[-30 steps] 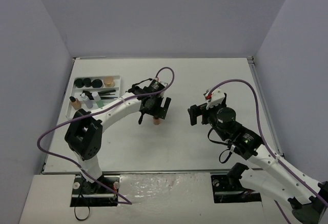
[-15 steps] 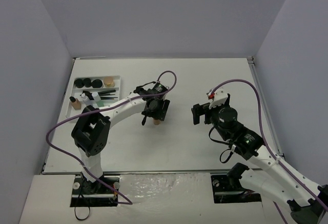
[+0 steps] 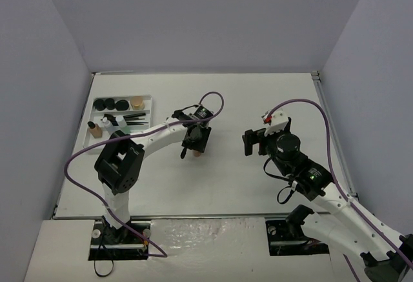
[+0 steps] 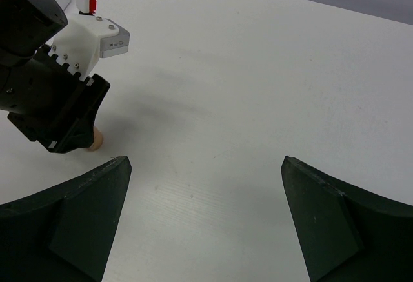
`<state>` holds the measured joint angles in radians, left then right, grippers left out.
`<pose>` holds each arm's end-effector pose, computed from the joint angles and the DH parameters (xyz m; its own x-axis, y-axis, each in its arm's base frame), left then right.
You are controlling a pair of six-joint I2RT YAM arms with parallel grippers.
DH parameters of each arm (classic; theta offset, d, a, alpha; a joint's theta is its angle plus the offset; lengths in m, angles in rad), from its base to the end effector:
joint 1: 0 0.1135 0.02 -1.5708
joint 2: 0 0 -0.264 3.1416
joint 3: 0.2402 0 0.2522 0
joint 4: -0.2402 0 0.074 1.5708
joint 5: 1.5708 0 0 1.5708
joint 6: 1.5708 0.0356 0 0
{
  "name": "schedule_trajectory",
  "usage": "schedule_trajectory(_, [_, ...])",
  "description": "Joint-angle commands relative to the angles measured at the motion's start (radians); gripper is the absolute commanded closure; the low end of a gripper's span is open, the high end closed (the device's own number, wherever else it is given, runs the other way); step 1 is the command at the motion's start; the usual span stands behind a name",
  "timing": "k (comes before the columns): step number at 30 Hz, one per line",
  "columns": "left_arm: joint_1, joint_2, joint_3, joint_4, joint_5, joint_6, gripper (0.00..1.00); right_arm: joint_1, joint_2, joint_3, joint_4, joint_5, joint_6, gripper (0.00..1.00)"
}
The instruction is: Organize the makeup
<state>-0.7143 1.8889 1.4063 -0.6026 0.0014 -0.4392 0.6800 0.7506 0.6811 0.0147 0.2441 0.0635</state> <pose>0.3011 -0.2611 0.2068 -0.8836 0.2033 -0.4219 0.3092 0.9298 -0.1996 0.1484 0.1089 0.3305 -0.0693 0.0231 -0.9973 -0.4189 0.9066 0.0502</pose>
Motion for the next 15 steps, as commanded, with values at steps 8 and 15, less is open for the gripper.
schedule_trajectory(8, [0.076, -0.186, 0.108, -0.093, -0.068, 0.013, 0.99, -0.01, 0.006, 0.029, 0.047, -0.028, -0.001, 0.0])
schedule_trajectory(15, [0.307, -0.299, 0.063, -0.134, -0.081, 0.061, 1.0, -0.013, 0.006, 0.041, 0.047, -0.048, -0.002, 0.0])
